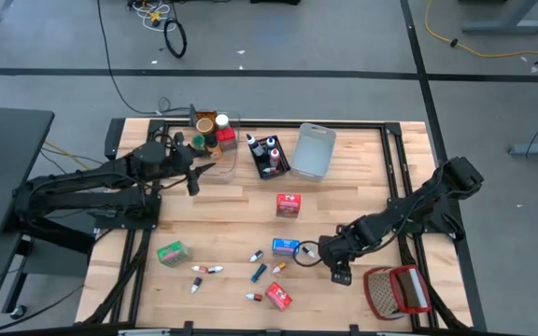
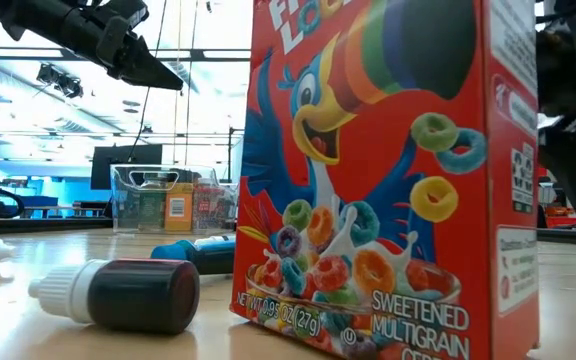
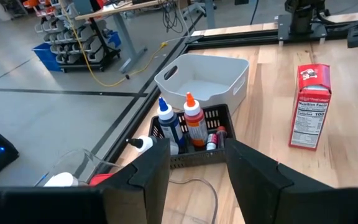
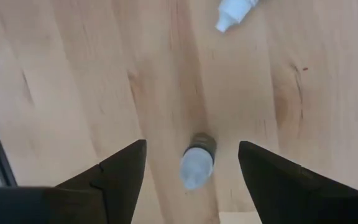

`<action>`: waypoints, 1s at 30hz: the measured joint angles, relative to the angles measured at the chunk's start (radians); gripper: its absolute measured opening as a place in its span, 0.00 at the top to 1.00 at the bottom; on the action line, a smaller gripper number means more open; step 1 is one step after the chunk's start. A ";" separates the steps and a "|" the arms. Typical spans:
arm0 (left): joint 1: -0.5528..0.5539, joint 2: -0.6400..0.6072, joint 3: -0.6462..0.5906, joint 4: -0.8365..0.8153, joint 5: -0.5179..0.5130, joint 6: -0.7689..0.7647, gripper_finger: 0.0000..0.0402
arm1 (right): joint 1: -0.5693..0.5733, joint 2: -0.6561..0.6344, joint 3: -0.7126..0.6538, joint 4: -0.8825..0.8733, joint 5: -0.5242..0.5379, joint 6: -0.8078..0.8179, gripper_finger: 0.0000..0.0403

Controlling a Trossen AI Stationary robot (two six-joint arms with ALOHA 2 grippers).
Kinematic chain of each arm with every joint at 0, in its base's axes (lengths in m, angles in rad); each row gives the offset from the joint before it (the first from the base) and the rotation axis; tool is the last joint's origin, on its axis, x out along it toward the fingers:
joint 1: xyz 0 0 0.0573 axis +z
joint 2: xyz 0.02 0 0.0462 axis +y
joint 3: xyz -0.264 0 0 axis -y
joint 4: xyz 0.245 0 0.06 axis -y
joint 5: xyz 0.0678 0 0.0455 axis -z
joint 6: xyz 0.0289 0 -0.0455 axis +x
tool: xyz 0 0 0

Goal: Pick & Place Kitchen Items
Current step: Put the green food coloring bottle into the black bin

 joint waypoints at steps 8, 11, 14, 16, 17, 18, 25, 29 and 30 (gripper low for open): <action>0.000 0.000 0.000 0.000 0.000 0.000 0.60 | 0.007 0.000 -0.070 0.055 -0.028 -0.001 0.37; 0.000 0.000 0.000 0.000 0.000 0.000 0.60 | 0.007 0.000 -0.102 0.105 -0.027 0.006 0.42; 0.000 0.000 0.000 0.000 0.000 0.001 0.60 | 0.007 -0.001 -0.124 0.147 -0.026 0.043 0.48; 0.000 0.000 0.000 0.000 0.000 0.000 0.60 | 0.006 -0.003 -0.130 0.153 -0.025 0.053 0.52; 0.000 0.000 0.000 0.000 0.000 0.001 0.60 | 0.007 -0.003 -0.131 0.152 -0.022 0.053 0.54; 0.000 0.000 0.000 0.000 0.000 0.001 0.60 | 0.006 -0.003 -0.131 0.153 -0.020 0.053 0.56; 0.000 0.000 0.000 0.000 0.000 0.000 0.60 | -0.012 0.000 -0.133 0.169 -0.040 0.069 0.73; 0.000 0.000 0.000 0.000 0.000 0.001 0.60 | -0.042 0.001 -0.133 0.171 -0.079 0.108 0.80; 0.000 0.000 0.000 0.000 0.000 0.001 0.60 | -0.054 0.001 -0.133 0.170 -0.102 0.109 0.81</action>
